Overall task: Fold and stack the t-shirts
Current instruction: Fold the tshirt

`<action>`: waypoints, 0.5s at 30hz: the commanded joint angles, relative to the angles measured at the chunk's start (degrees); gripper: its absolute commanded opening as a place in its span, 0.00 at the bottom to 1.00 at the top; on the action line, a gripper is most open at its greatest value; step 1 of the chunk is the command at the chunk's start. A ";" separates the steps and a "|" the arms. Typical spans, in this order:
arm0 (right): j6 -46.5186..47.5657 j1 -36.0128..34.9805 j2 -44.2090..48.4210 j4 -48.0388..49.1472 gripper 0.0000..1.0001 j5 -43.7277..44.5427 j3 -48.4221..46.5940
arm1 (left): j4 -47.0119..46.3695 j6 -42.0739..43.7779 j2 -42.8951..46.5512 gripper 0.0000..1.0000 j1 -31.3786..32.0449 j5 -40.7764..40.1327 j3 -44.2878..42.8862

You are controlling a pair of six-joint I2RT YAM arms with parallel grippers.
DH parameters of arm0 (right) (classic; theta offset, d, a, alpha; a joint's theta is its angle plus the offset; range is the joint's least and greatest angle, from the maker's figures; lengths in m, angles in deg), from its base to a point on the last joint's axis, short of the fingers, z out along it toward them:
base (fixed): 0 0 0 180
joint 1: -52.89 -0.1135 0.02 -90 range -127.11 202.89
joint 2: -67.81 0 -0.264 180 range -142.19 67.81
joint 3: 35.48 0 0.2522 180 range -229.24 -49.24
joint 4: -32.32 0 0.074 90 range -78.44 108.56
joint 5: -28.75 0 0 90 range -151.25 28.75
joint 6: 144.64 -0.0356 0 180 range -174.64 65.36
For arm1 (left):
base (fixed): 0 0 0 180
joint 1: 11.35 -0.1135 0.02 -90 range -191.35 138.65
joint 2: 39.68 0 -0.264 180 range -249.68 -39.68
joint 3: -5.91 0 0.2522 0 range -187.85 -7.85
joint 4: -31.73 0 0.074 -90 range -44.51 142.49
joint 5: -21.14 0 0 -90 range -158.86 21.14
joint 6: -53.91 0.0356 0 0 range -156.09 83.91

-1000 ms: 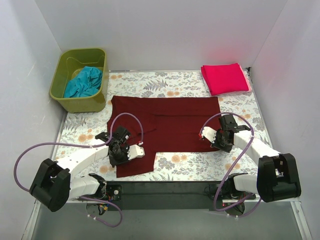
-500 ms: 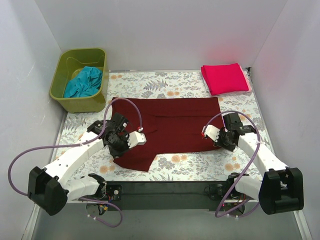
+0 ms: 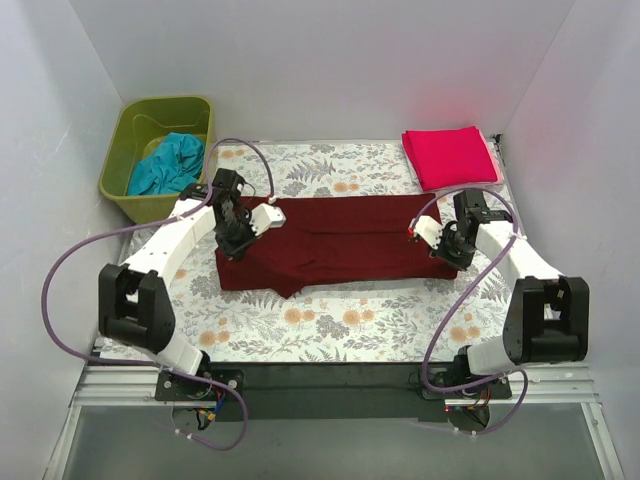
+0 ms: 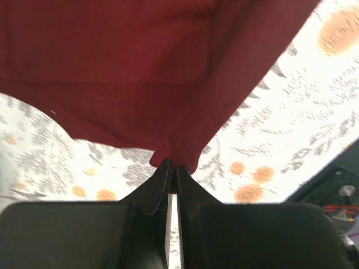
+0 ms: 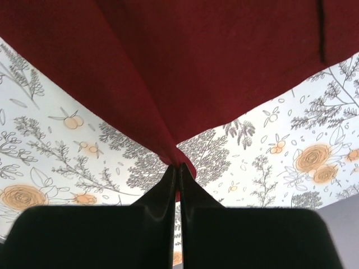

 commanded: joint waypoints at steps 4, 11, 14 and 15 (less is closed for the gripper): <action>2.98 1.59 -6.91 -1.36 0.01 -1.91 -7.47 | -0.93 2.19 -8.85 0.00 -0.67 2.86 -10.91; 3.77 2.91 -12.71 -1.45 0.01 -1.99 -11.96 | -2.06 3.85 -16.06 0.00 -1.11 1.63 -16.99; 3.95 3.09 -14.12 -1.71 0.01 -2.17 -13.28 | -2.33 4.12 -18.26 0.00 -1.29 1.55 -18.66; 4.04 3.17 -14.47 -1.63 0.01 -2.08 -13.45 | -2.59 4.29 -18.70 0.00 -1.37 1.28 -19.10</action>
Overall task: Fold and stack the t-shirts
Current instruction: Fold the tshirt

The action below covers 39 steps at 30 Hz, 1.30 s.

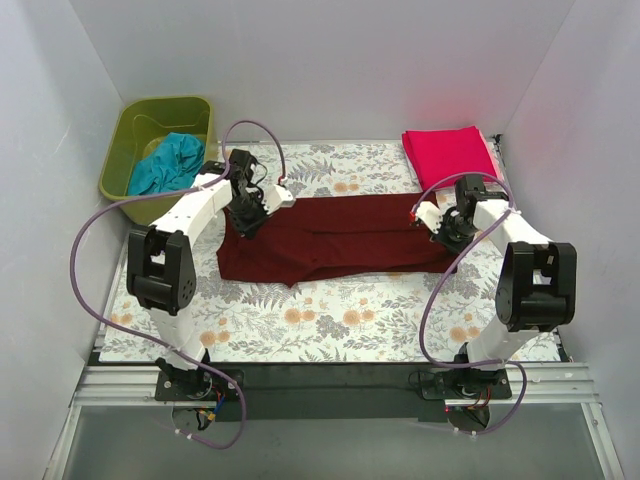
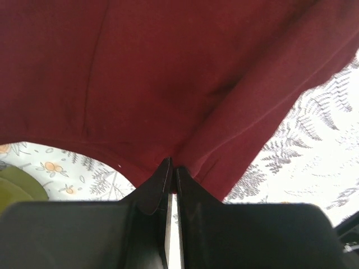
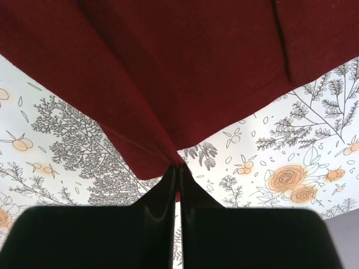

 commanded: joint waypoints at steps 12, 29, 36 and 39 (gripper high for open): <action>3.21 0.73 -4.88 -1.62 0.01 -0.49 -6.15 | -0.51 1.89 -6.30 0.00 -1.42 0.76 -9.44; 2.24 0.73 -9.53 -1.54 0.01 -0.84 -10.28 | -2.44 1.98 -11.49 0.00 -2.74 -0.12 -15.24; 2.06 0.73 -10.68 -1.54 0.01 -0.40 -10.81 | -4.30 1.89 -12.89 0.00 -2.83 -0.56 -16.11; 1.98 0.73 -11.03 -1.54 0.01 -0.31 -10.90 | -4.03 1.81 -13.95 0.00 -2.83 -0.73 -17.61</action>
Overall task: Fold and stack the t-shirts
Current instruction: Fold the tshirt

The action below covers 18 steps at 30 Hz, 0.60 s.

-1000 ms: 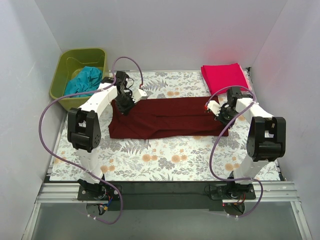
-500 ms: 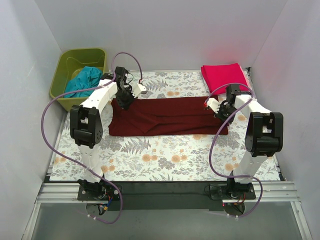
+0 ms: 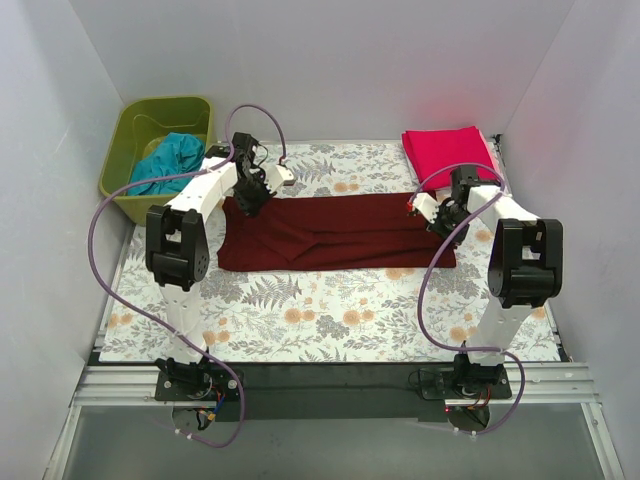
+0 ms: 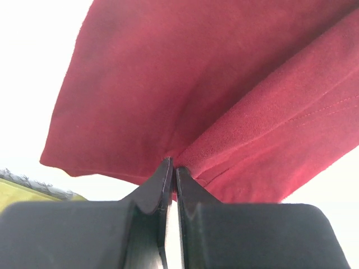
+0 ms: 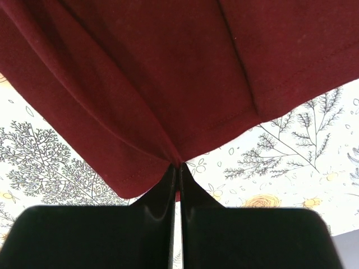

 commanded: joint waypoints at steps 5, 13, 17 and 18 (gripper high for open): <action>1.36 0.47 -0.87 -1.49 0.01 0.46 -2.11 | -1.63 1.17 -1.34 0.00 -0.40 -0.78 -3.65; 1.01 0.47 -1.84 -1.58 0.01 0.81 -2.90 | -2.86 1.61 -1.87 0.00 -0.40 -1.57 -2.68; 1.01 0.55 -2.02 -1.58 0.01 0.90 -2.99 | -3.39 1.53 -2.05 0.00 -0.40 -1.75 -2.94; 1.01 0.47 -2.02 -1.50 0.01 0.90 -3.08 | -3.39 1.61 -2.22 0.00 -0.40 -1.75 -3.29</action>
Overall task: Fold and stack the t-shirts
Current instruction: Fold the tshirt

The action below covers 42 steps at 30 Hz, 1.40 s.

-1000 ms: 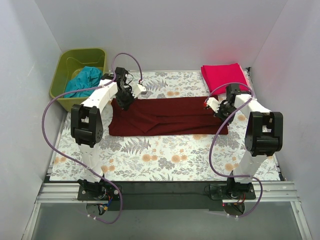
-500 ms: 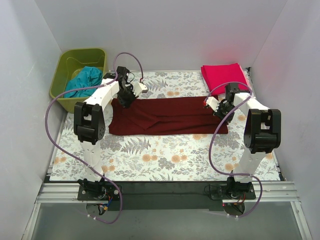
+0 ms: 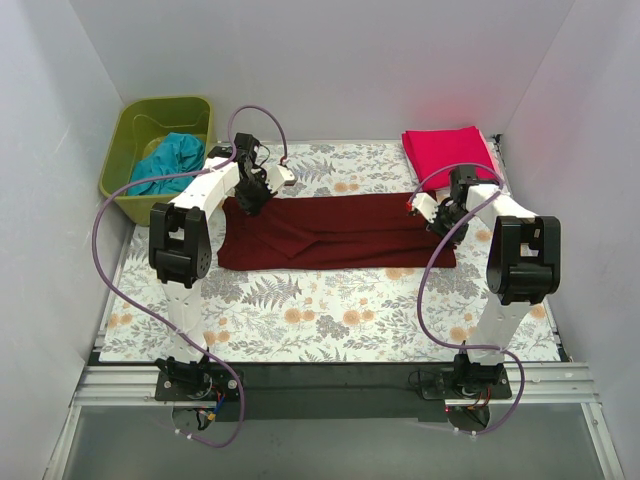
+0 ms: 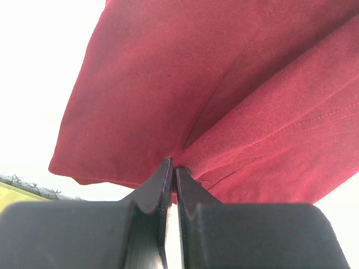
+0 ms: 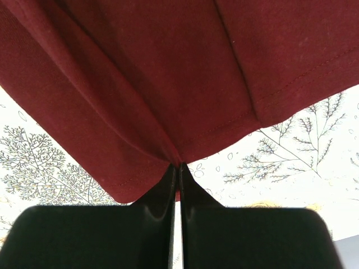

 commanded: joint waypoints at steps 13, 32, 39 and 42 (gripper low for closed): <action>-0.09 0.47 -1.67 -1.39 0.01 0.44 -4.33 | -3.44 0.47 -0.83 0.00 -0.84 -1.51 -0.74; -18.63 11.80 2.72 -14.92 0.56 -14.06 -10.58 | 0.61 -17.71 22.01 0.49 -9.19 10.35 19.28; -25.38 11.45 1.41 -11.86 0.54 -17.23 -6.45 | -8.35 -26.68 27.47 0.50 -9.54 11.24 33.89; -27.15 11.37 0.09 -8.69 0.56 -15.30 -4.26 | -12.39 -28.61 27.47 0.50 -9.54 8.69 36.26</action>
